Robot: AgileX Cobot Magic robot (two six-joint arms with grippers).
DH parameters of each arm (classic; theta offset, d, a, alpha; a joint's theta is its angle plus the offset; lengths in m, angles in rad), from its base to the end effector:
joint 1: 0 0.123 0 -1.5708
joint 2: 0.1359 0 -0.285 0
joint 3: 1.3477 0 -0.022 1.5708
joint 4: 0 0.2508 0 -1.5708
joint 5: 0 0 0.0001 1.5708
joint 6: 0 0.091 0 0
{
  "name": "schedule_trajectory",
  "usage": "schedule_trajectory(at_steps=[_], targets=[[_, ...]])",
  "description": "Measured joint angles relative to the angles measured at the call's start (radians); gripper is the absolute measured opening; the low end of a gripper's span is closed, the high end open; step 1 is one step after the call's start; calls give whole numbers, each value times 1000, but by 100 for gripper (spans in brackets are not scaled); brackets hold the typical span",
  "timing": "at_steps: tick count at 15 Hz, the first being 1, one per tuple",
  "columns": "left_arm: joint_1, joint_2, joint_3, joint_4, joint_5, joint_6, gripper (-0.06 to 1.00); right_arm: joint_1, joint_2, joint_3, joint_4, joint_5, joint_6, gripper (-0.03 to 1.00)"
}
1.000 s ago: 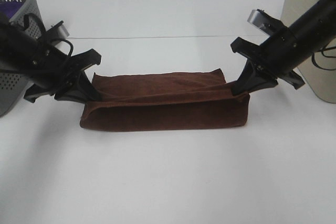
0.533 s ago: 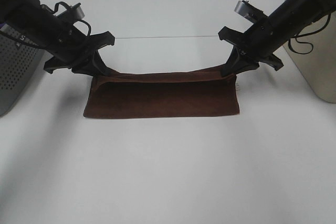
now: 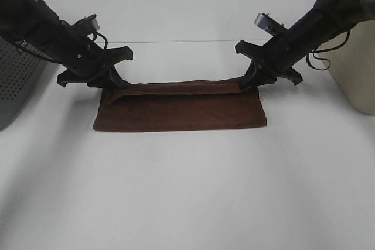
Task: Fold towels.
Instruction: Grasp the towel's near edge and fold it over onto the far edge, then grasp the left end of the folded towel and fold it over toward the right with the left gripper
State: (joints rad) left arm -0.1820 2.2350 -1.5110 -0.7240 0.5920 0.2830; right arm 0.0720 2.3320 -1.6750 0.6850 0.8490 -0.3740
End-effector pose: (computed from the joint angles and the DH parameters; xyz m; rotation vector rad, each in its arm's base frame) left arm 0.4436 -0.1159 0.1146 -0.1043 2.7136 -0.6712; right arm 0.4635 0.0768 0.1071 -0.0311 2.8216 0.7472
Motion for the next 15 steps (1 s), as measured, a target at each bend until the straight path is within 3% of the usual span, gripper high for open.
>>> schedule_trajectory(at_steps=[1,3,6,7,9,15], targets=[[0,7,0,-1,-5,-1,4,0,7,0,9,-6,0,0],[2,9,0,7,-18,-1,20,-1,17,0,14,-23,0,9],[8,10,0,13,-20,-1,58,-5,17,-3,21,-23,0,49],[8,10,0,14,-20,-1,64,-4,16,-3,29,-16,0,63],[8,2,0,33,-8,-1,68,-4,-3,-3,12,8,0,76],[34,-59,0,150,67,-84,68,-7,-82,-3,-129,93,49,78]])
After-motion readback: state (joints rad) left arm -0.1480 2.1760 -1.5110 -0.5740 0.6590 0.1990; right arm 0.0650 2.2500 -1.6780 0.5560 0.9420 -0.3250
